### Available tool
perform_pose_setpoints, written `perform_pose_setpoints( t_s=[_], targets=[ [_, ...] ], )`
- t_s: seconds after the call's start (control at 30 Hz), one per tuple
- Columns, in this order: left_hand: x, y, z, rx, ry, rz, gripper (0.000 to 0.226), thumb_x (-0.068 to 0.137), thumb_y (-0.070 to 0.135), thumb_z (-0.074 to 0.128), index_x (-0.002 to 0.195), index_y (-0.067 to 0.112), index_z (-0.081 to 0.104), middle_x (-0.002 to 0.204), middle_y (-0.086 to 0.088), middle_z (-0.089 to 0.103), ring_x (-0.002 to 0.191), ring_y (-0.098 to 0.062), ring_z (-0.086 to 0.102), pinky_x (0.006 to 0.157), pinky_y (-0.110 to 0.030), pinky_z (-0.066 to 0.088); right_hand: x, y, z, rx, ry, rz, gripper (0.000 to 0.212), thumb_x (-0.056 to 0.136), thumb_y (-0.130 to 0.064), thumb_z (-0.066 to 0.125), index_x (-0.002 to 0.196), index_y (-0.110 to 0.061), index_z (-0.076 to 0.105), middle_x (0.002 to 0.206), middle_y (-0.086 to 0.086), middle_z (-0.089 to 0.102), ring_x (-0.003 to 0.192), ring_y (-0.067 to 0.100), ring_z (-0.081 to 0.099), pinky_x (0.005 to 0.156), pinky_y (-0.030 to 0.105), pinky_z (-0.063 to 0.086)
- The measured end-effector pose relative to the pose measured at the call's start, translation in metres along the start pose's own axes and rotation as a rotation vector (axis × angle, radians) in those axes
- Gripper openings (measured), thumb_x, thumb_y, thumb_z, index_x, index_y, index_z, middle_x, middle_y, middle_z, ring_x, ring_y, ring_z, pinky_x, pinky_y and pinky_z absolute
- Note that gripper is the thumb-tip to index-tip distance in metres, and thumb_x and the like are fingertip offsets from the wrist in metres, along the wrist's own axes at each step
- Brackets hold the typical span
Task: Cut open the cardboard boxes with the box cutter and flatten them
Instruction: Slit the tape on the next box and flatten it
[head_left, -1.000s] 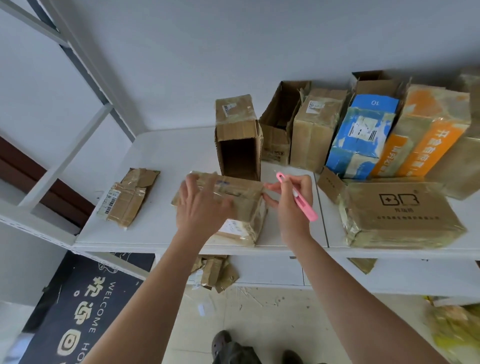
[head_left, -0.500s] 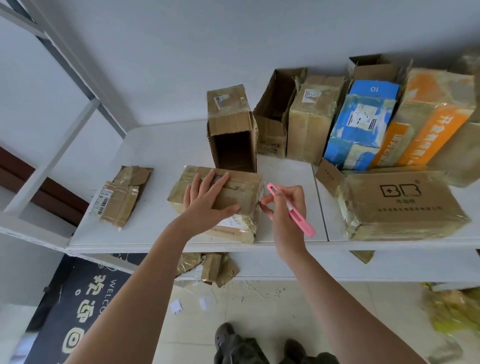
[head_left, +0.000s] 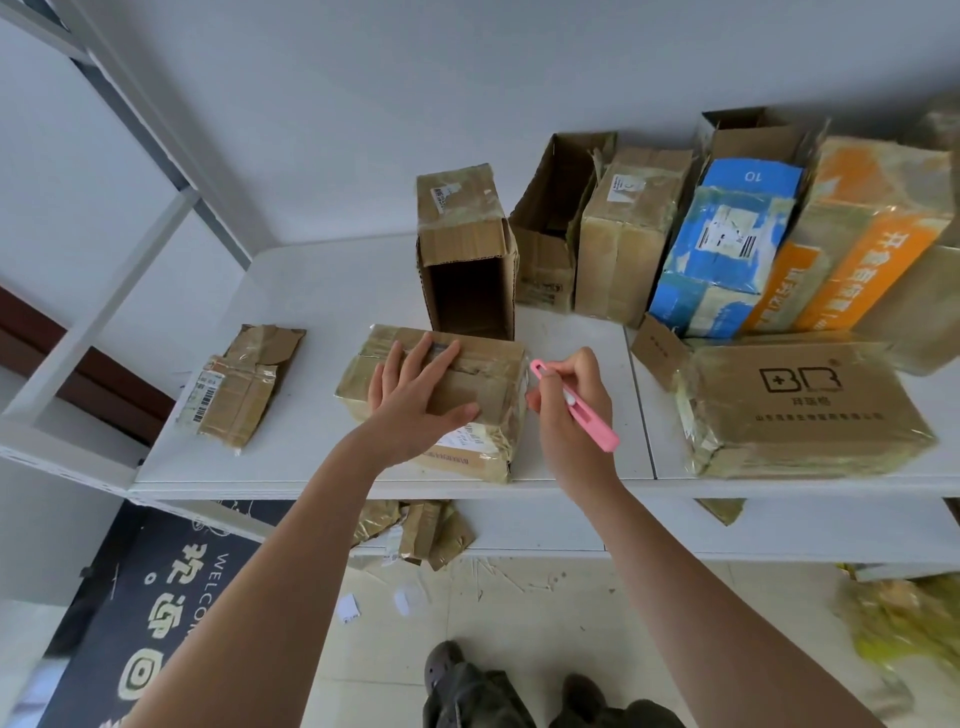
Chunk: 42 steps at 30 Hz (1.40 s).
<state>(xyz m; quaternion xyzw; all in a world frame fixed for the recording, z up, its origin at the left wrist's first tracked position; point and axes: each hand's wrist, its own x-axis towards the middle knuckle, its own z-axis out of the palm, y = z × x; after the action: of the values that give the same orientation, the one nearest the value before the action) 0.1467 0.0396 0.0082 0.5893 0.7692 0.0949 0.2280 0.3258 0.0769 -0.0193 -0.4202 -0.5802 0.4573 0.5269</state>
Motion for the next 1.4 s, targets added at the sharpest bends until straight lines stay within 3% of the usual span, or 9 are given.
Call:
perform_pose_setpoints(
  t_s=[0.33,0.57,0.77,0.87,1.0,1.1,1.2,1.3,1.4],
  targets=[
    [-0.001,0.0,0.0,0.028,-0.006,0.011,0.078,0.093,0.057,0.051,0.154,0.044,0.004,0.162,0.013,-0.013,0.147,-0.016,-0.025,0.116,-0.039,-0.018,-0.021,-0.006,-0.005,-0.049,-0.059,-0.027,0.018,0.1,-0.005,0.05,0.084,-0.01,0.043,0.064,0.018,0.054,0.057,0.035,0.053,0.053,0.053,0.043],
    [-0.001,-0.001,0.001,0.027,0.005,0.015,0.079,0.092,0.058,0.052,0.154,0.044,0.005,0.162,0.013,-0.013,0.147,-0.017,-0.024,0.116,-0.038,-0.017,-0.047,-0.004,0.001,-0.002,-0.136,0.022,0.017,0.099,-0.004,0.051,0.084,-0.006,0.043,0.064,0.021,0.052,0.059,0.04,0.05,0.052,0.055,0.043],
    [-0.001,-0.004,0.001,-0.001,-0.002,0.01,0.079,0.091,0.056,0.055,0.153,0.045,0.007,0.163,0.014,-0.012,0.147,-0.016,-0.024,0.116,-0.037,-0.018,-0.047,-0.01,-0.008,-0.005,-0.218,0.028,0.018,0.094,-0.018,0.047,0.085,-0.004,0.043,0.066,0.021,0.052,0.062,0.04,0.052,0.056,0.055,0.046],
    [-0.002,-0.004,0.002,-0.047,0.012,0.013,0.075,0.092,0.054,0.057,0.152,0.046,0.013,0.163,0.015,-0.008,0.147,-0.013,-0.022,0.116,-0.037,-0.018,-0.043,-0.013,-0.015,-0.009,-0.277,0.065,0.016,0.098,-0.011,0.049,0.084,-0.007,0.044,0.066,0.016,0.055,0.065,0.039,0.055,0.062,0.055,0.048],
    [-0.006,-0.003,0.007,-0.125,0.139,0.0,0.058,0.094,0.058,0.047,0.148,0.047,0.029,0.163,0.014,0.008,0.149,-0.01,-0.011,0.117,-0.036,-0.015,-0.034,-0.02,-0.022,0.105,-0.29,0.109,0.022,0.093,-0.02,0.058,0.076,-0.01,0.047,0.06,0.004,0.058,0.059,0.02,0.057,0.06,0.041,0.051],
    [-0.013,-0.002,0.016,-0.107,0.328,0.021,0.056,0.091,0.063,0.045,0.143,0.044,0.042,0.159,0.012,0.024,0.15,-0.014,0.002,0.119,-0.038,-0.007,-0.029,-0.023,-0.03,0.176,-0.192,0.066,0.032,0.083,-0.033,0.056,0.075,-0.003,0.048,0.057,0.008,0.055,0.057,0.022,0.056,0.063,0.041,0.053],
    [-0.019,0.001,0.023,-0.14,0.459,0.038,0.058,0.086,0.065,0.052,0.136,0.038,0.053,0.155,0.008,0.035,0.149,-0.017,0.01,0.121,-0.037,-0.002,-0.022,-0.018,-0.039,0.126,-0.139,0.04,0.015,0.089,-0.024,0.053,0.089,-0.01,0.05,0.06,0.002,0.056,0.06,0.017,0.056,0.066,0.03,0.052],
    [-0.021,0.005,0.027,-0.219,0.528,-0.099,0.066,0.076,0.071,0.06,0.132,0.036,0.055,0.156,-0.002,0.026,0.148,-0.023,0.007,0.122,-0.048,0.001,-0.013,-0.011,-0.049,-0.014,-0.125,0.006,0.005,0.096,-0.018,0.05,0.094,-0.023,0.05,0.069,-0.005,0.059,0.065,0.014,0.058,0.06,0.024,0.048],
    [-0.021,0.015,0.028,-0.294,0.5,-0.44,0.11,0.062,0.082,0.063,0.148,0.024,0.026,0.161,-0.01,-0.007,0.148,-0.034,-0.013,0.119,-0.051,-0.007,-0.001,0.002,-0.058,-0.207,-0.145,-0.09,0.009,0.102,-0.017,0.051,0.093,-0.018,0.052,0.07,-0.007,0.055,0.059,0.011,0.052,0.054,0.027,0.043]
  ],
)
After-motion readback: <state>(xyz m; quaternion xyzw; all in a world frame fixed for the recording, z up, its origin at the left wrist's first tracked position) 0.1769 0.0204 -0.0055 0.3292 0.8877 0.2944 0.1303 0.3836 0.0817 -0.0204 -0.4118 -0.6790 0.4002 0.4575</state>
